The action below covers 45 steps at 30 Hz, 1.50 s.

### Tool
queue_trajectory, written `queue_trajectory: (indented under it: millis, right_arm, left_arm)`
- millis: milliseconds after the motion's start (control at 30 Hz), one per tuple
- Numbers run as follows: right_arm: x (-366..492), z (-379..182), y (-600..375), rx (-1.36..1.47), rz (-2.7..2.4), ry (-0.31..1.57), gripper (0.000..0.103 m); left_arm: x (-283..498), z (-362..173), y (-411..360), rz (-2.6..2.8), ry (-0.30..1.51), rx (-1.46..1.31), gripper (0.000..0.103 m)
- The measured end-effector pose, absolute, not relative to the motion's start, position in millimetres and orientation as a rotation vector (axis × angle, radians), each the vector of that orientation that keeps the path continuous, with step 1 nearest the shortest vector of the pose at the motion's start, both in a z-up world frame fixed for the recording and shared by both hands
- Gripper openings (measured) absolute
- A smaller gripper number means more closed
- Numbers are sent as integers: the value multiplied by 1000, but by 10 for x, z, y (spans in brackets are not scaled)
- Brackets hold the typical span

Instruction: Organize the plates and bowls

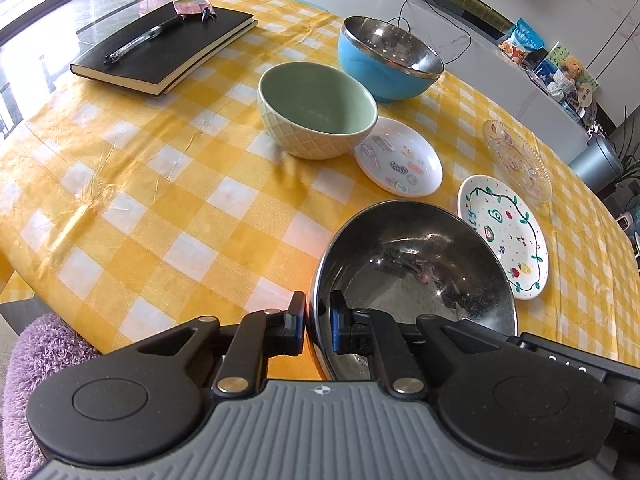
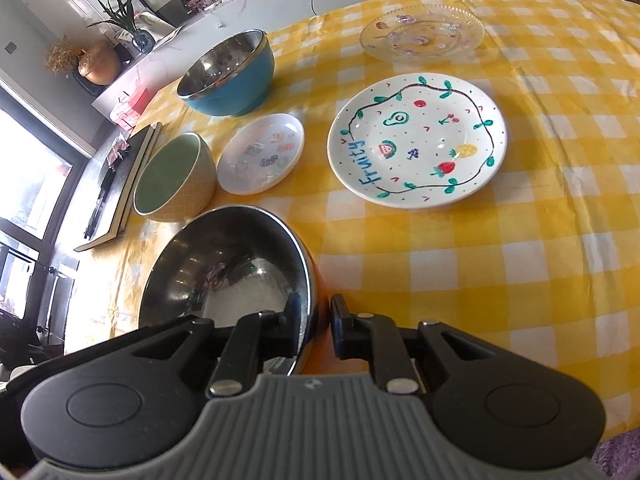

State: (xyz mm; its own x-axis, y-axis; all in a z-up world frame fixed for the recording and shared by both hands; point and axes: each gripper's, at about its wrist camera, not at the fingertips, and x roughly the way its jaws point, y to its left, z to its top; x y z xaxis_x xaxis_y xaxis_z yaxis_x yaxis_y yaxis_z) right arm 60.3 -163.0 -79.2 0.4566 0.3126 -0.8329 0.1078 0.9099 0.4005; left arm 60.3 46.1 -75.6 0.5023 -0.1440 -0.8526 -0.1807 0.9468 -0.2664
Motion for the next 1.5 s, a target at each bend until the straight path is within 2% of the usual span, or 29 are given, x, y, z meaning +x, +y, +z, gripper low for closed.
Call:
queue_trajectory:
  millis: [100,133,367,933,1400,1500]
  right_arm:
    - [593,-766,-1610,414,135,1087,22]
    - [589,-755,-1606,407,137,1081,29]
    - [546,-602,-1607,341,117,1022,38]
    - [722,-209,-1673,252,105,847,56]
    - [1402,-175,-1543,212,114,851,56]
    - [1625,-169,-1536,230,118,856,51]
  left_arm:
    - [593,-717,456,23,1035,-329,25]
    - [591,-703,458,24,1030,-326,28]
    - [569,-576,479,39,1000,-291,38]
    - [844,-180,396,-16,893,-142,38]
    - [1516,-113,407,-45,876,-55,38]
    - [1709,-90,454,-51,865,-69,38]
